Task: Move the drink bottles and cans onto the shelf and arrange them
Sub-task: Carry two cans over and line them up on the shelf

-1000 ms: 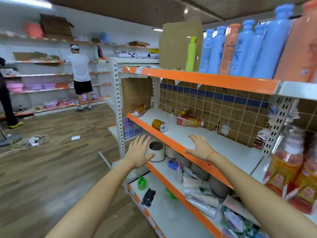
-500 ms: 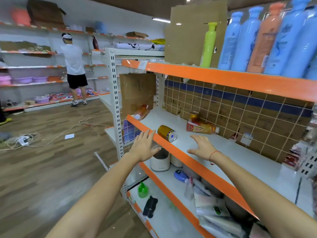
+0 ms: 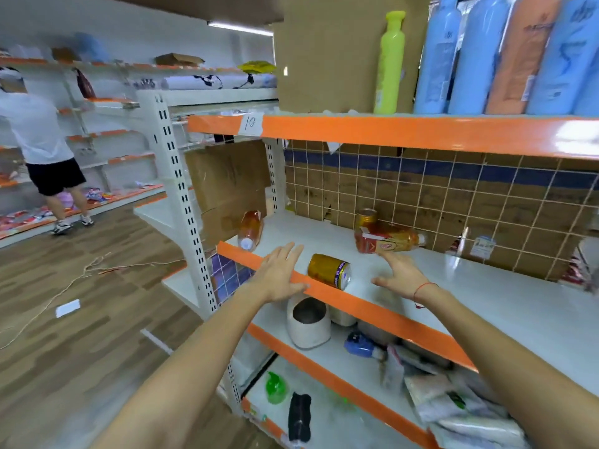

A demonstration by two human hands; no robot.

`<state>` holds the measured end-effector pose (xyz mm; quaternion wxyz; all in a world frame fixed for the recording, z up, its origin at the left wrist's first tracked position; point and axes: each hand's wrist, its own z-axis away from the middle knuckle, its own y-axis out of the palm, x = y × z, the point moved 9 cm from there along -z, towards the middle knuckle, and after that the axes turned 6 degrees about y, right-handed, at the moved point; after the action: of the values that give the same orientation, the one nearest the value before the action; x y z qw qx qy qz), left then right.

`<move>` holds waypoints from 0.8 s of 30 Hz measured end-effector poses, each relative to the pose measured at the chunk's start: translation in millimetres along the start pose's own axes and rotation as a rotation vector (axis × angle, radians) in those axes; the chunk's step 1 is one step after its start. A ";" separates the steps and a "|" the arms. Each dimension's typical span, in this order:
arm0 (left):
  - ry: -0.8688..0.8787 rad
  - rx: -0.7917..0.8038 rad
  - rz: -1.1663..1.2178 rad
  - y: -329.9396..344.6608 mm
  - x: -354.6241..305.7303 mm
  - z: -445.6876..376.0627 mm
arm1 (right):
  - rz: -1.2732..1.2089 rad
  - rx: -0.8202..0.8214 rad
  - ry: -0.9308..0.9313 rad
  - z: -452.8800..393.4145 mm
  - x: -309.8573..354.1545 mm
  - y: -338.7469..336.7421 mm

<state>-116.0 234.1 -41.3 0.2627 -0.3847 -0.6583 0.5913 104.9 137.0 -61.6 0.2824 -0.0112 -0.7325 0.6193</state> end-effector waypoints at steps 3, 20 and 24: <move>0.105 0.032 0.011 5.9 -10.8 -13.4 | 0.002 -0.004 0.051 -6.8 -9.1 -2.4; 0.212 0.349 -0.045 67.6 -26.2 -107.2 | 0.005 -0.049 0.102 -79.2 -38.8 -33.2; 0.115 0.358 0.159 77.2 -21.6 -117.6 | 0.036 -0.046 0.122 -88.4 -30.8 -32.0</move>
<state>5.5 284.6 -95.5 0.3168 -0.4156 -0.4941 0.6948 179.2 197.9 -38.1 0.3152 -0.0687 -0.7277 0.6053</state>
